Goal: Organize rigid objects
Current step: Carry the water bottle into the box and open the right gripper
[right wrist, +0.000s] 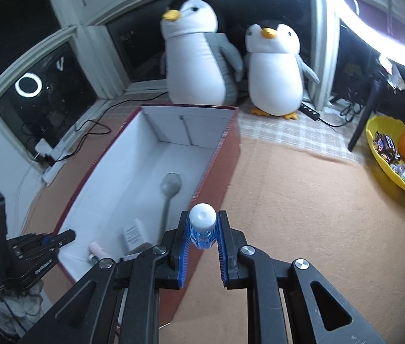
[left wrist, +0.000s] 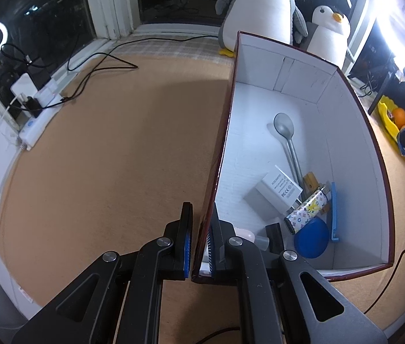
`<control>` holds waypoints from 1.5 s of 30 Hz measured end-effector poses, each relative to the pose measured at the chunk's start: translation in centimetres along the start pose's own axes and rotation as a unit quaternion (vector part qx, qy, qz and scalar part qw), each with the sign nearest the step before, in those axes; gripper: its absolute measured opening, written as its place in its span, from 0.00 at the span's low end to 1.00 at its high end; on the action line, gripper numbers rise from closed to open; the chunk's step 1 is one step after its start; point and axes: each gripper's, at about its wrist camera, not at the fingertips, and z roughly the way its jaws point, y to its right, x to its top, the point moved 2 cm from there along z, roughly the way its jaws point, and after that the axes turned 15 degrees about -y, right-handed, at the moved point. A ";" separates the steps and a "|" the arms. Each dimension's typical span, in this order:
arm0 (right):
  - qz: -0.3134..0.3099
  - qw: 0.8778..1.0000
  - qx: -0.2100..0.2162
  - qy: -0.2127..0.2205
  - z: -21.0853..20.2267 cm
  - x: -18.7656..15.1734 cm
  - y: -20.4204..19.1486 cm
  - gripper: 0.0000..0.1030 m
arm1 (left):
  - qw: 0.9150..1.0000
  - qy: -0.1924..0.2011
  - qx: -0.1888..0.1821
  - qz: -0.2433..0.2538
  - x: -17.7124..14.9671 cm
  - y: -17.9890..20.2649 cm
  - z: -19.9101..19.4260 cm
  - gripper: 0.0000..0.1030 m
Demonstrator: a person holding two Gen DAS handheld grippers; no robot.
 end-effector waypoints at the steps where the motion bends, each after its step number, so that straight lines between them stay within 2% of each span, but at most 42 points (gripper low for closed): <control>1: -0.008 1.000 0.000 -0.001 -0.2 -0.2 -0.8 0.15 | 1.000 0.000 -0.003 0.000 0.0 -0.1 0.0 0.08; 6: -0.038 0.999 0.004 -0.009 0.0 -0.9 -4.0 0.15 | 1.000 0.002 -0.005 0.006 0.0 0.0 -0.2 0.08; 15: -0.072 0.997 0.016 -0.029 1.2 -1.9 -7.2 0.15 | 1.000 0.009 -0.001 0.019 0.4 0.3 -0.5 0.08; 25: -0.097 0.994 0.014 -0.050 2.7 -2.7 -9.2 0.15 | 1.000 0.019 0.001 0.024 0.3 0.4 -0.9 0.06; 32: -0.102 0.994 0.006 -0.049 2.9 -2.7 -9.7 0.16 | 0.999 0.023 0.003 0.027 0.3 0.5 -1.0 0.05; 34: -0.101 0.994 0.008 -0.051 2.9 -2.6 -9.7 0.18 | 0.999 0.023 0.002 0.027 0.3 0.5 -1.0 0.05; 38: -0.102 0.994 0.006 -0.046 2.6 -2.6 -9.8 0.31 | 0.999 0.023 0.003 0.027 0.3 0.5 -1.1 0.05; 45: -0.101 0.994 0.008 -0.042 2.2 -2.7 -9.6 0.31 | 0.999 0.023 0.003 0.027 0.3 0.6 -1.1 0.05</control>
